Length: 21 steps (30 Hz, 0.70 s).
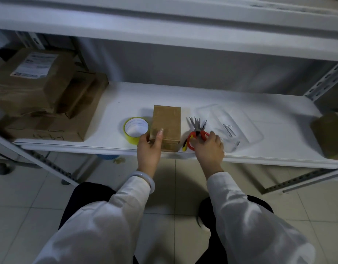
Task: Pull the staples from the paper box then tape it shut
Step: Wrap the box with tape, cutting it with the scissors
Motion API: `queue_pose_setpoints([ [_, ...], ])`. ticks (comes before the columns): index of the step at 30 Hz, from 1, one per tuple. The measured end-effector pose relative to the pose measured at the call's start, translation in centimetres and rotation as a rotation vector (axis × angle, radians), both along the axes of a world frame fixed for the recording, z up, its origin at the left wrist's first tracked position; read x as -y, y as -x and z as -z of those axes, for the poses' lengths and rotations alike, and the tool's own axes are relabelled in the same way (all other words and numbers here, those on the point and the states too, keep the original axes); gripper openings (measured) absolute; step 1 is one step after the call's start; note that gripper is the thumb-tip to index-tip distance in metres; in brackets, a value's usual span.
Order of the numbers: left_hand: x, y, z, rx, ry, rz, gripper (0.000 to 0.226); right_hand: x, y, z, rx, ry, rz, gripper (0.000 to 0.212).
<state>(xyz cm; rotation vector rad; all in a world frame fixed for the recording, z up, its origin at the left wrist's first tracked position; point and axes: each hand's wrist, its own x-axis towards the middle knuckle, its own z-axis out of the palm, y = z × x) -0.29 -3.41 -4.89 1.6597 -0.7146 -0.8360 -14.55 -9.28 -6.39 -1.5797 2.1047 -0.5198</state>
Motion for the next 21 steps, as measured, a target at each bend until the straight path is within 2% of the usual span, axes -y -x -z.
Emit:
queue_pose_setpoints([
  [4, 0.1, 0.3, 0.2, -0.008, 0.004, -0.042, 0.036, 0.9, 0.6, 0.7, 0.079, -0.063, -0.004, 0.065],
  [8, 0.5, 0.0, 0.7, -0.018, -0.002, -0.046, 0.039, 1.7, 0.0, 0.7, 0.128, -0.102, -0.013, 0.064],
  [13, 0.3, 0.0, 0.5, -0.026, 0.016, -0.023, 0.033, 1.9, -0.9, 0.9, 0.221, -0.066, 0.003, 0.069],
  [18, 0.0, -0.1, 0.3, -0.035, 0.010, -0.019, 0.016, 1.3, -1.3, 0.8, 0.366, 0.003, 0.096, 0.070],
  [19, 0.0, -0.1, 0.2, -0.031, 0.012, -0.021, 0.015, 0.9, -1.4, 0.8, 0.367, 0.029, 0.143, 0.071],
  [21, 0.0, -0.1, 0.0, -0.027, 0.005, -0.025, 0.012, 0.0, -1.7, 0.5, 0.247, 0.058, 0.221, 0.073],
])
